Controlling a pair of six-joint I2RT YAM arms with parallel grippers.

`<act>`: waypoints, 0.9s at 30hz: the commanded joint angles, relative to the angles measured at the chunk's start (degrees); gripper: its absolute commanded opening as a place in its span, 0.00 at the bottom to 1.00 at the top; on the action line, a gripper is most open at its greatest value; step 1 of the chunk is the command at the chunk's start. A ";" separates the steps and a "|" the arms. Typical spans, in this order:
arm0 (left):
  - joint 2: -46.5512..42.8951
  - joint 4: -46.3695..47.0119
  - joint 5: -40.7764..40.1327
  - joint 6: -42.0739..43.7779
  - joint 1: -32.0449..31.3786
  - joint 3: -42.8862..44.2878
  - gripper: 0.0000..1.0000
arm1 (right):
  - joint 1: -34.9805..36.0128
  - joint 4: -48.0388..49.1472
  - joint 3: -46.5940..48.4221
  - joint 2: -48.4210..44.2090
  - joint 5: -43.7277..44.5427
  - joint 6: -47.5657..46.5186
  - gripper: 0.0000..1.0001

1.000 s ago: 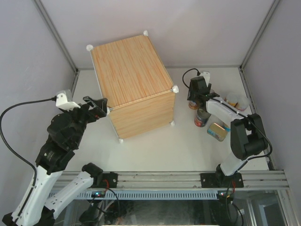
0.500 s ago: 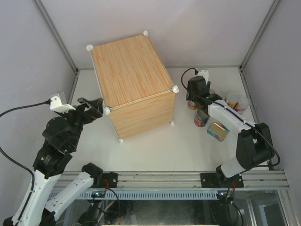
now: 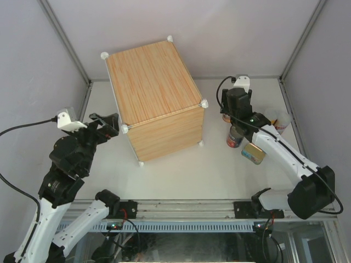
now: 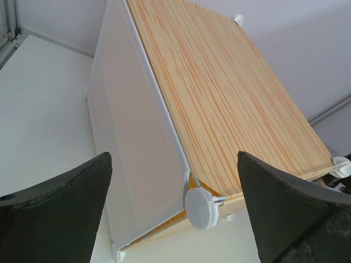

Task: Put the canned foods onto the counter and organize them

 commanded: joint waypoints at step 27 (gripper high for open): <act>0.26 3.60 -2.68 1.06 0.47 1.43 1.00 | 25.00 16.21 27.25 -4.67 16.90 -26.52 0.00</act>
